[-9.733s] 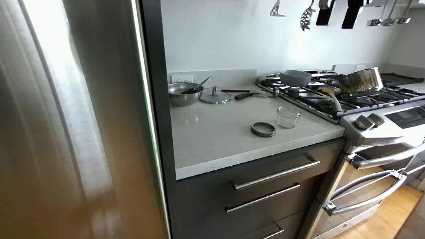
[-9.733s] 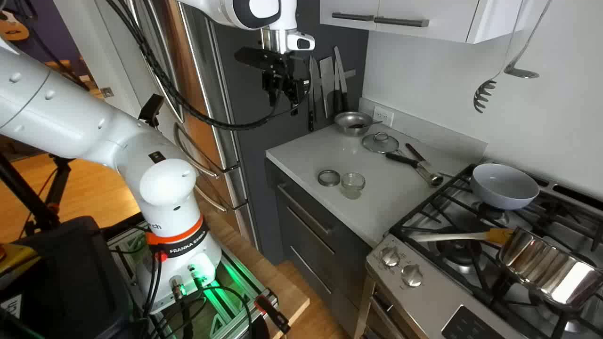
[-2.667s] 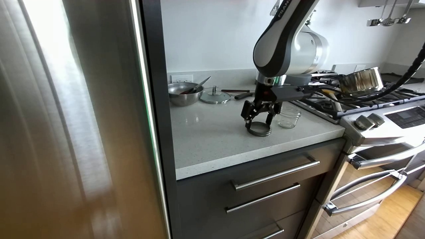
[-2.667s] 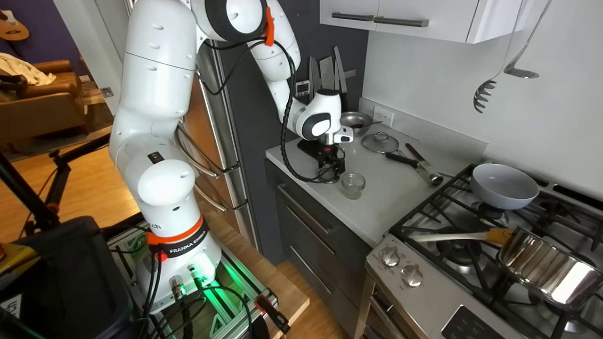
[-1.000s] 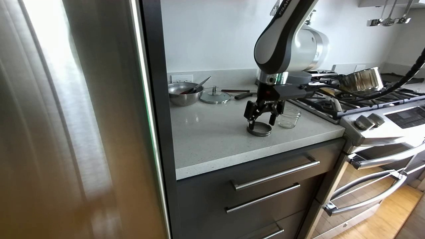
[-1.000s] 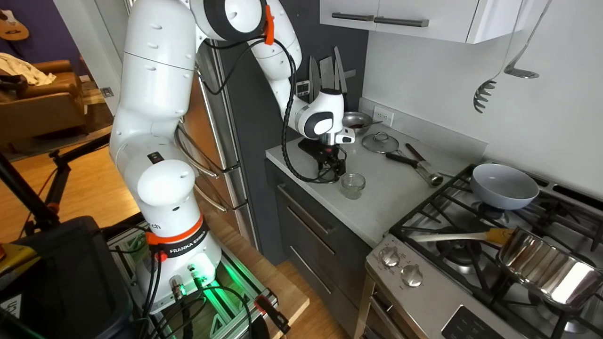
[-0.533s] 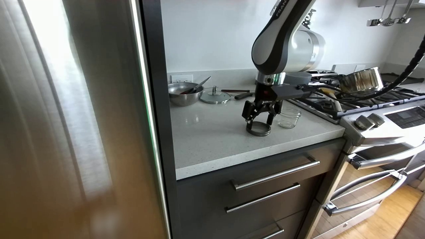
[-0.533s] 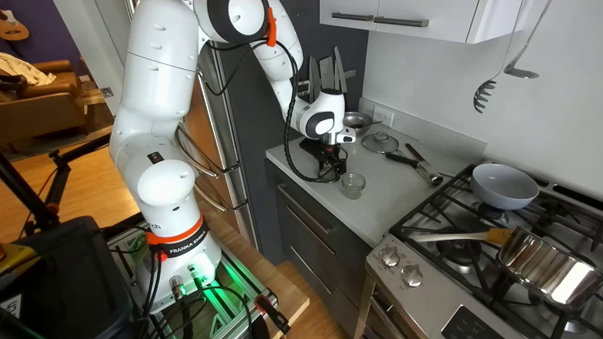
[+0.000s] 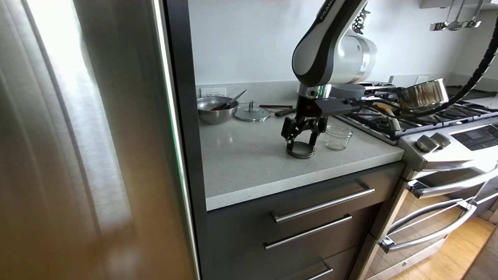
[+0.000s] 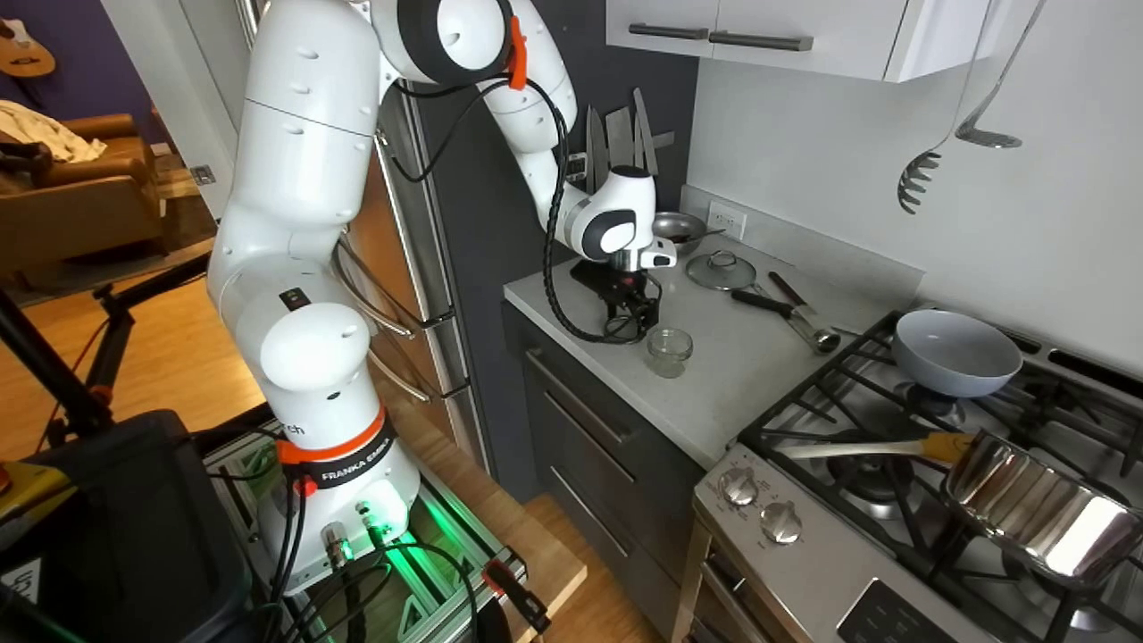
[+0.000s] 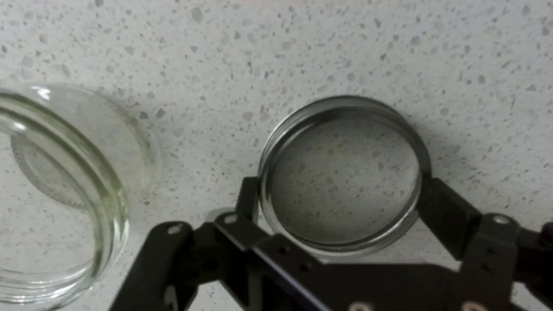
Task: Pick up the mason jar lid and place it on the clear jar
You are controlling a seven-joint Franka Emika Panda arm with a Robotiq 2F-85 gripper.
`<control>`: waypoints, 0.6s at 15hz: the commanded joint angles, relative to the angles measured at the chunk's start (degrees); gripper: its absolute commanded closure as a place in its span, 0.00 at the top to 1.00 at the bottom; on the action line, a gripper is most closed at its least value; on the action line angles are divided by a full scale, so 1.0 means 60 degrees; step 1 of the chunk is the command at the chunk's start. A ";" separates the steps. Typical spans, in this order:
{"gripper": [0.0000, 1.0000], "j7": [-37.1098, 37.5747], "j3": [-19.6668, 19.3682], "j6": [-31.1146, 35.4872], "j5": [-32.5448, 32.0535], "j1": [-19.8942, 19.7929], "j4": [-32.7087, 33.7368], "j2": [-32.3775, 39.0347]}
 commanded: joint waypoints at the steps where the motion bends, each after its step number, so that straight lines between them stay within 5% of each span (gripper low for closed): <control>1: 0.60 -0.0184 0.0130 -0.0294 -0.0033 -0.0181 0.0257 0.0194; 3: 0.45 -0.0187 0.0128 -0.0310 -0.0035 -0.0181 0.0284 0.0227; 5: 0.81 -0.0158 0.0112 -0.0311 -0.0047 -0.0172 0.0287 0.0248; 9: 1.00 -0.0111 0.0073 -0.0220 -0.0102 -0.0122 0.0148 0.0105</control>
